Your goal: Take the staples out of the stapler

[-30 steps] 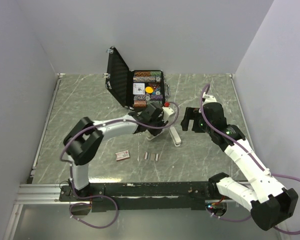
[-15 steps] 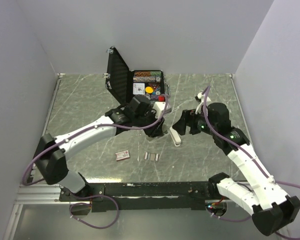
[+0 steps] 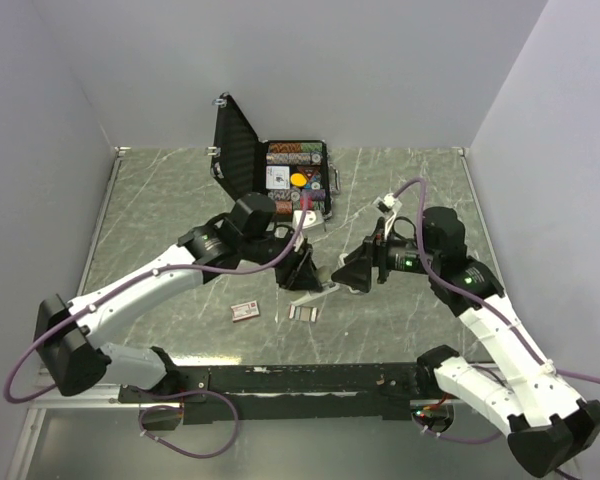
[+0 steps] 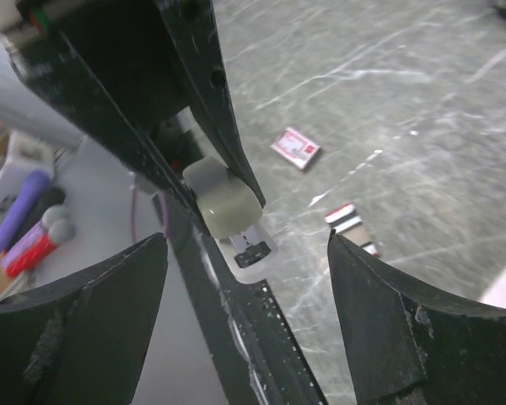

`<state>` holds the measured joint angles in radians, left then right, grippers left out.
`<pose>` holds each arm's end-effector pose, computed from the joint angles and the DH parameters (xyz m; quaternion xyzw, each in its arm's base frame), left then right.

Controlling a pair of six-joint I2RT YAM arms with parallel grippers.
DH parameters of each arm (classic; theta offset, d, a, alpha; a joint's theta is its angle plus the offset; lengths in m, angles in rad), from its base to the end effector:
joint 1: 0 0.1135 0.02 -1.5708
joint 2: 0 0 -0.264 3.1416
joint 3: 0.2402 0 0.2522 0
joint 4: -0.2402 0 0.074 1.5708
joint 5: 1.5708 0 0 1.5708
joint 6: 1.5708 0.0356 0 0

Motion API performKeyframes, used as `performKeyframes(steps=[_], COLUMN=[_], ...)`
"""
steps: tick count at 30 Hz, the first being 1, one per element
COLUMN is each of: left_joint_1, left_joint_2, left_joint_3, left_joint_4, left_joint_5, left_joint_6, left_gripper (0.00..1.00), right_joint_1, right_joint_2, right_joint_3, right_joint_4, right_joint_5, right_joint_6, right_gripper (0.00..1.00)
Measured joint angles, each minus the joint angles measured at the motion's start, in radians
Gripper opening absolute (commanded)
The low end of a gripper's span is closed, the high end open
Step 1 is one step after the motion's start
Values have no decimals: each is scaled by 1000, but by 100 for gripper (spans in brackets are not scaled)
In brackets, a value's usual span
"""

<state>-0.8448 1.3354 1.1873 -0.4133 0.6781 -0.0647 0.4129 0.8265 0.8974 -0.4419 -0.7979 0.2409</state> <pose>0.1796 -0.2359 0.3393 0.4626 0.7023 -0.4618 0.2818 0.1486 0.0929 0.3490 -0.2838 0.7389 0.4707 0.3897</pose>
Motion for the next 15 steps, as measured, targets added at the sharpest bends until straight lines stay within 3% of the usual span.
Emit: performKeyframes(steps=[15], left_joint_1=[126], left_joint_2=[-167], left_joint_3=[-136], left_joint_4=[126], left_joint_5=[142], left_joint_6=[-97], left_gripper=[1], right_joint_1=[68], right_joint_2=[125], right_joint_3=[52], right_joint_4=[87], right_joint_5=[-187], right_joint_6=[-31], right_gripper=[75])
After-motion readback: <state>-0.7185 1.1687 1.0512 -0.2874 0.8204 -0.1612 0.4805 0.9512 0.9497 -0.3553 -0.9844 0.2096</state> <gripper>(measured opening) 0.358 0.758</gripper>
